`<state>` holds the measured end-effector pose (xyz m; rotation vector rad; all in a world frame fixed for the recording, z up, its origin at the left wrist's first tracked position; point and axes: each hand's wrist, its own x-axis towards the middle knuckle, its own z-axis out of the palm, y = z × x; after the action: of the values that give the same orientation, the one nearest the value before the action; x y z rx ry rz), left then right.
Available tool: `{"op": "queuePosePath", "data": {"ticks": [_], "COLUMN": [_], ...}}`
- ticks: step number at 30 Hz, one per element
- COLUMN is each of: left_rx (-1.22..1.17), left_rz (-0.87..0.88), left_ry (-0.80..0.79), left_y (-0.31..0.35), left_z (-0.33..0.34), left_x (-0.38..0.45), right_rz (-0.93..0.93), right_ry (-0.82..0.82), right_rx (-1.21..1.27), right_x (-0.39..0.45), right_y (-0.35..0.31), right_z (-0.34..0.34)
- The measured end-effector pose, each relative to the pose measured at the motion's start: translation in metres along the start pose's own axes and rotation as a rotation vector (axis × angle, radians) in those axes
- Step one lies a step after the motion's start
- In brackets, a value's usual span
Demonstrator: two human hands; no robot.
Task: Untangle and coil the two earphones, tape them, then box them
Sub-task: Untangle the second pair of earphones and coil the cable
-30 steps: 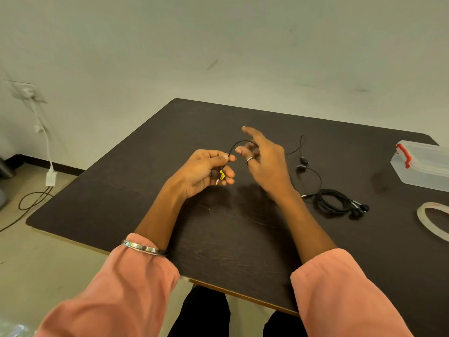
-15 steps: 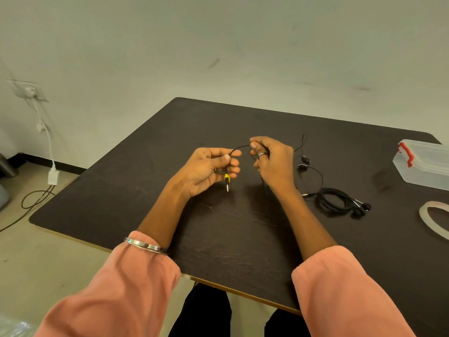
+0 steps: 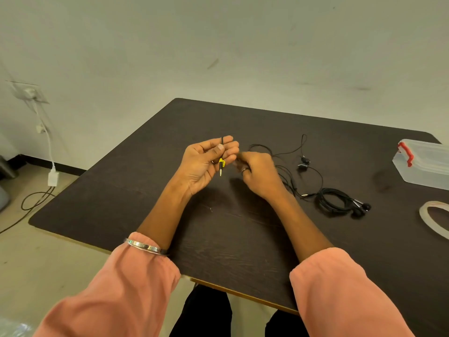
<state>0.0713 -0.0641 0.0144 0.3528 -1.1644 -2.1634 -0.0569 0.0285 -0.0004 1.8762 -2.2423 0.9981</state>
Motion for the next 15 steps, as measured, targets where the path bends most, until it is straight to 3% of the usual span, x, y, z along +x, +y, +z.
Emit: {"op": "queuePosePath", "data": {"ticks": [4,10,15], "left_rx": [0.046,0.286,0.454], "left_rz": [0.113,0.203,0.163], "left_ry": [0.068,0.171,0.089], "left_y": [-0.003,-0.007,-0.010], "left_z": [-0.006,-0.012,-0.013], "left_x": [0.005,0.011,0.012], "right_rz": [-0.093,-0.159,0.025], "right_ry": [-0.180,-0.256,-0.146], "right_rx": [-0.125,-0.208,0.242], "right_x": [0.000,0.001,-0.003], "right_y": [-0.008,-0.013,-0.014], "right_z": [0.002,-0.002,-0.023]}}
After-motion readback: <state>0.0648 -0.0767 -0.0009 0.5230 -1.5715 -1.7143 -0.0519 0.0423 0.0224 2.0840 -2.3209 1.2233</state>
